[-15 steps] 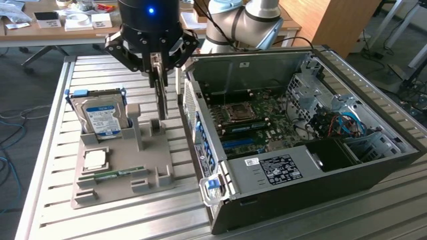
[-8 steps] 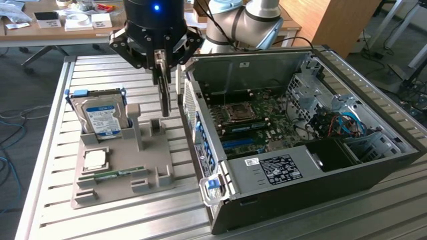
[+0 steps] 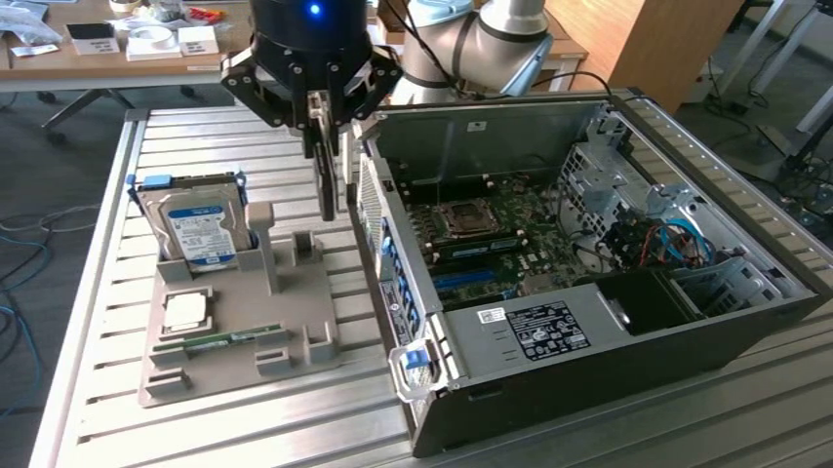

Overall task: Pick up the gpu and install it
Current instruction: 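Pick up the gpu and move the gpu toward the slot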

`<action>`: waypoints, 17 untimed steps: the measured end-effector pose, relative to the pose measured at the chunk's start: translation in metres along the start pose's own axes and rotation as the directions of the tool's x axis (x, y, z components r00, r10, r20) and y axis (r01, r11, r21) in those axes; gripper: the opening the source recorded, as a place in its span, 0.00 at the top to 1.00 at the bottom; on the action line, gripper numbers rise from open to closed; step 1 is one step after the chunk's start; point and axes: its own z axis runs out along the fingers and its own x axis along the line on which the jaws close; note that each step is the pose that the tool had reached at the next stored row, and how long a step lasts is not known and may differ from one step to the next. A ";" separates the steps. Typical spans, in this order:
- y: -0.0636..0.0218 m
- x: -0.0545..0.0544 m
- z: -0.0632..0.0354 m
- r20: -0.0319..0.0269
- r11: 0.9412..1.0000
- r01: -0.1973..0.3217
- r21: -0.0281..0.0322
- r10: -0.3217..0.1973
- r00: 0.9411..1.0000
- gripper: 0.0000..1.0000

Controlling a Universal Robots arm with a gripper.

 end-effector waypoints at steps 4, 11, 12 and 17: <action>0.0002 -0.004 -0.0004 0.000 1.000 0.000 -0.014 0.000 1.000 0.73; 0.0006 -0.013 -0.0004 -0.002 0.999 0.001 -0.044 -0.001 1.000 0.73; 0.0006 -0.015 -0.0003 -0.002 0.999 0.001 -0.047 -0.002 1.000 0.73; 0.0009 -0.024 0.0000 -0.004 0.998 0.010 -0.055 -0.010 1.000 0.73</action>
